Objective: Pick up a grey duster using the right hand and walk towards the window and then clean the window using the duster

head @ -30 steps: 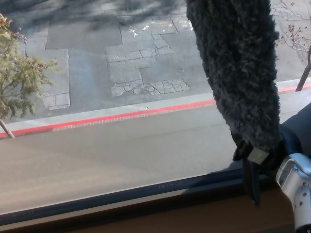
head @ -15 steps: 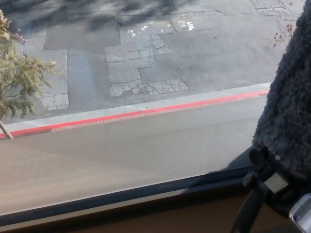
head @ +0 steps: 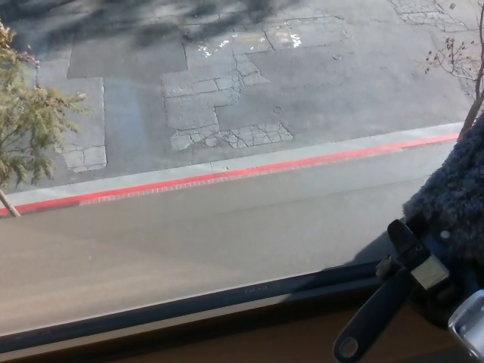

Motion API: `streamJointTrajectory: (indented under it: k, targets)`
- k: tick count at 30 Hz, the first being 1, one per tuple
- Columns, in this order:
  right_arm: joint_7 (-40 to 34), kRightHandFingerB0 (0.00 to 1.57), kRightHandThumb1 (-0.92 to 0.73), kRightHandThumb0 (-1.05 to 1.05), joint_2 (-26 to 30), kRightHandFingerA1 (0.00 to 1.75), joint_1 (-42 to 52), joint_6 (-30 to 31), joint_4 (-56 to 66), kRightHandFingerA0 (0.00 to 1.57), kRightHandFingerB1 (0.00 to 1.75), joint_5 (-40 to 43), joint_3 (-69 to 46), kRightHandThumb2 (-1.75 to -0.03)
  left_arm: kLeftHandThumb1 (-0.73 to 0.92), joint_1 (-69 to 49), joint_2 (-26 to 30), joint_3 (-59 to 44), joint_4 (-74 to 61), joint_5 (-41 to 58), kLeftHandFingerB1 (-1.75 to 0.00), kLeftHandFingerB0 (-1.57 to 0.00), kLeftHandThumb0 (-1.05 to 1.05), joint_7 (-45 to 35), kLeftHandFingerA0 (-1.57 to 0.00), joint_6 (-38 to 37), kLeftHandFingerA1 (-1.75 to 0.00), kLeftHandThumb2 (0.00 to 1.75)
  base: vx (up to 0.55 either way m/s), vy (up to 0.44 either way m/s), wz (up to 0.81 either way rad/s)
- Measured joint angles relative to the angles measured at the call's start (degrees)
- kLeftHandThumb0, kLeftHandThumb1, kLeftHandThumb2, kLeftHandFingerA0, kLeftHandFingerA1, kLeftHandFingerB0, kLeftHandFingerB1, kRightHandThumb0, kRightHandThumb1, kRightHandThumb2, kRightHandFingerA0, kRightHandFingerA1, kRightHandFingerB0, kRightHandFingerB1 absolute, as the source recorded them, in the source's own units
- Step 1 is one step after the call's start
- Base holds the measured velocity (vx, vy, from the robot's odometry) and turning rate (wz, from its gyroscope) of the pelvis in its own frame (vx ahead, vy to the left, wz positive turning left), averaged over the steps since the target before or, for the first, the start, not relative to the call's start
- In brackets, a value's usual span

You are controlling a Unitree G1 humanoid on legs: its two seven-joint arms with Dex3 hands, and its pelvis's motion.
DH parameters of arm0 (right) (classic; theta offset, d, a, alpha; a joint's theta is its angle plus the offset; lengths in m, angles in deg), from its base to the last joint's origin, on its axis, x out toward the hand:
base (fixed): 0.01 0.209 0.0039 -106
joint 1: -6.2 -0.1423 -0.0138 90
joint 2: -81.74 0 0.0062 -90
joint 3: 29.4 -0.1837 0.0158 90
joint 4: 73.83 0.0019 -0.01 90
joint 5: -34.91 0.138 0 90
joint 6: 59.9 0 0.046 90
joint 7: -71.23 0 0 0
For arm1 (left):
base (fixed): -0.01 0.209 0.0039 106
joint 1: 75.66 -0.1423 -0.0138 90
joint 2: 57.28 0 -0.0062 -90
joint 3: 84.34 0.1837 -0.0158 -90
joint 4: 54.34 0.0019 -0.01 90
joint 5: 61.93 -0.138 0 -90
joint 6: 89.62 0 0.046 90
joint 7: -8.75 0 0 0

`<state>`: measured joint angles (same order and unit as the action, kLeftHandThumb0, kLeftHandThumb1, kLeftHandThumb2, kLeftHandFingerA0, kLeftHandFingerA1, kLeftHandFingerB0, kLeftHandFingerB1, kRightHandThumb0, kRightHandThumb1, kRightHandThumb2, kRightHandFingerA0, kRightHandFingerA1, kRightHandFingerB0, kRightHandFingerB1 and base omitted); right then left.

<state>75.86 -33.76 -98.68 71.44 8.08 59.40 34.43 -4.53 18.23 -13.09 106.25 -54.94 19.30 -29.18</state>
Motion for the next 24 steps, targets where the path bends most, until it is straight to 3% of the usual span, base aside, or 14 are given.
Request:
streamJointTrajectory:
  k: [1,2,4,7,10,15,19,23,24]
  targets:
    - [-0.13,0.67,-0.70,-0.25,0.22,1.75,-0.13,-0.32,0.01,1.05,1.65,-0.23,1.07,-0.97,0.59,0.02,0.00,0.00,-0.01,0.00,-1.01,-0.91,-0.06,0.00,-1.03,0.00,-1.19,0.98,0.00,0.000,0.00]
    - [-0.24,0.72,-0.69,-0.25,0.48,1.75,-0.18,-0.60,0.09,1.00,1.54,-0.45,2.08,-0.99,0.60,0.02,0.00,0.00,-0.02,0.00,-1.00,-0.91,-0.07,0.00,-1.04,0.00,-1.18,0.97,0.00,0.000,0.00]
    - [-0.44,0.66,-0.70,-0.27,1.30,1.75,-0.39,-1.07,0.27,1.02,1.64,-1.20,4.76,-0.92,0.60,0.02,0.02,0.07,-0.03,-0.02,-0.99,-0.90,-0.08,0.01,-1.02,0.00,-1.18,0.97,0.00,0.000,0.00]
    - [-0.53,0.68,-0.61,-0.29,3.33,1.75,-0.63,-2.27,0.34,1.00,1.69,-2.97,9.33,-1.01,0.59,-0.01,0.04,0.21,-0.15,-0.05,-0.99,-0.92,-0.08,0.04,-1.04,0.00,-1.17,0.98,0.00,0.000,0.00]
    - [-0.46,0.76,-0.47,-0.25,7.13,1.75,-1.88,-4.12,-1.09,0.97,1.61,-6.24,16.05,-1.22,0.63,0.04,0.09,0.26,-0.39,-0.05,-1.05,-0.91,-0.07,0.07,-1.03,0.00,-1.22,0.94,0.00,0.000,0.00]
    - [-0.49,0.78,-0.49,-0.19,11.71,1.75,-4.58,-5.80,-3.46,0.93,1.60,-10.92,25.15,-1.23,0.59,0.02,0.14,-0.02,-0.68,0.02,-1.06,-0.91,-0.03,-0.07,-1.06,0.00,-1.22,0.96,0.00,0.000,0.00]
    - [-0.49,0.78,-0.51,-0.21,14.00,1.75,-6.57,-7.80,-6.37,0.90,1.65,-14.41,30.93,-1.25,0.64,0.12,0.34,-0.02,-0.55,0.01,-0.99,-0.92,-0.06,-0.18,-1.05,0.00,-1.15,0.87,0.00,0.000,0.00]
    - [-0.46,0.78,-0.54,-0.23,15.32,1.75,-7.53,-11.03,-9.94,0.91,1.64,-17.79,35.50,-1.21,0.59,0.63,0.87,0.14,-0.06,-0.04,-0.97,-0.91,-0.08,-0.05,-1.03,0.01,-1.15,0.93,0.00,0.000,0.00]
    - [-0.42,0.80,-0.40,-0.25,15.53,1.75,-7.59,-11.83,-10.51,0.93,1.67,-18.48,36.41,-1.27,0.58,0.76,0.95,0.17,0.00,-0.05,-0.99,-0.93,-0.07,-0.03,-1.04,0.01,-1.16,0.96,0.00,0.000,0.00]
